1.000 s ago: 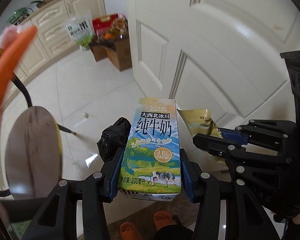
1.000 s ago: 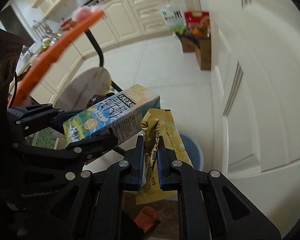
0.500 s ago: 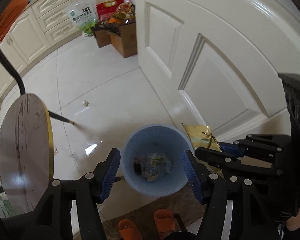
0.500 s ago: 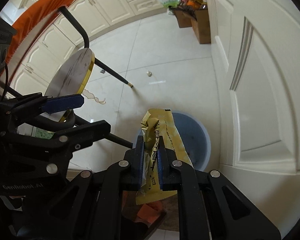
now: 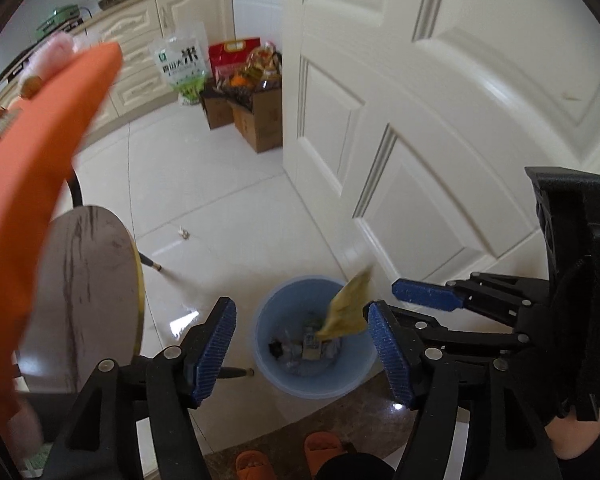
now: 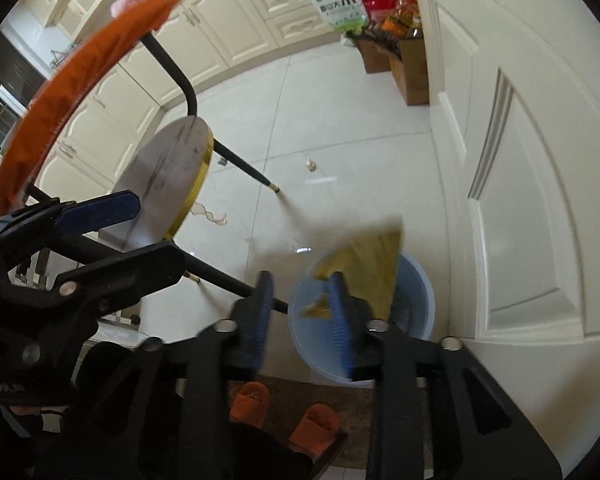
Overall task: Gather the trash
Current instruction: 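Open both grippers over the blue bin to drop the carton and wrapper, then grasp the black snack bag with the left gripper while the right grasps the white tray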
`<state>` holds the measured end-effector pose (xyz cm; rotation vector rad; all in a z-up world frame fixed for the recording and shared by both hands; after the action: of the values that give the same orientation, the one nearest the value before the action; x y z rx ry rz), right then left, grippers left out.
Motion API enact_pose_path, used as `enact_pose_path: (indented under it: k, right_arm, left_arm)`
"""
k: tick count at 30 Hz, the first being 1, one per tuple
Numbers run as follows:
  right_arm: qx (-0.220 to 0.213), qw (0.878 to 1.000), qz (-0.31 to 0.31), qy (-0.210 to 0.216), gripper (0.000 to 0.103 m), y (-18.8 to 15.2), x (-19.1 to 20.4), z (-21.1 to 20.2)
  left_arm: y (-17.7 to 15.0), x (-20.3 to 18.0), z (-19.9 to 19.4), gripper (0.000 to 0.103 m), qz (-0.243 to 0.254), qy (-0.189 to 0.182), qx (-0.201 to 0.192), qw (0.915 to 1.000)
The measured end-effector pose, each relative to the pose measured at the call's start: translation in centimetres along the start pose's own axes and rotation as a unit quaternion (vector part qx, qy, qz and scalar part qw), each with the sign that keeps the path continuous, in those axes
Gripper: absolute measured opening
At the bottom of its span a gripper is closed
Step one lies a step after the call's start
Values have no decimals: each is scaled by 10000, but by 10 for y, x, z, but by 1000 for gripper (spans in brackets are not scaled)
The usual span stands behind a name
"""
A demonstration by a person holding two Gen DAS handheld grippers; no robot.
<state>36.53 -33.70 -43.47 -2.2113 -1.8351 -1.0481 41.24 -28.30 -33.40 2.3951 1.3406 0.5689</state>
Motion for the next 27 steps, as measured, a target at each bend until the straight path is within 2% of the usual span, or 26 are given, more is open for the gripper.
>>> enact_pose_path:
  k: [6, 10, 11, 13, 16, 19, 22, 27]
  right_arm:
    - [-291, 9992, -239, -149, 50, 9, 37, -36]
    - [-589, 9961, -608, -245, 53, 20, 80, -66]
    - [-680, 9948, -700, -302, 56, 25, 90, -73]
    - [-940, 9906, -929, -350, 73, 38, 117, -90]
    - [-1136, 9847, -1293, -282, 82, 54, 159, -101]
    - [-1186, 9792, -1631, -220, 93, 69, 198, -97]
    - [-1087, 9747, -1950, -139, 93, 85, 236, -77]
    - [-872, 9682, -2345, 40, 93, 109, 287, -30]
  left_arm:
    - [-14, 19, -59, 65, -198, -34, -367, 9991]
    - [-22, 44, -108, 67, -432, -7, -803, 9958]
    - [-24, 54, -122, 68, -521, -16, -930, 9943]
    - [-31, 72, -148, 75, -687, -10, -1190, 9905]
    - [-39, 110, -185, 80, -910, 254, -1632, 9821]
    - [-53, 156, -213, 87, -1145, 532, -1912, 9734]
    - [-67, 207, -225, 88, -1357, 918, -2045, 9651]
    - [-88, 298, -209, 89, -1840, 1472, -1793, 9552]
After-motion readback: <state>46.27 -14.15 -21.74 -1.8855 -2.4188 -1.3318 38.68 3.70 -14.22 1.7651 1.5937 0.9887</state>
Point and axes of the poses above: each gripper's, at about its wrist camera, not at the fingertips, and z roughly the way its jaws point, x to its left, y to its top, the point moved 7 cm from there along z, roughly the way its jaws point, and after that the axes turned 14 degrees about y, right-handed, at the moved point
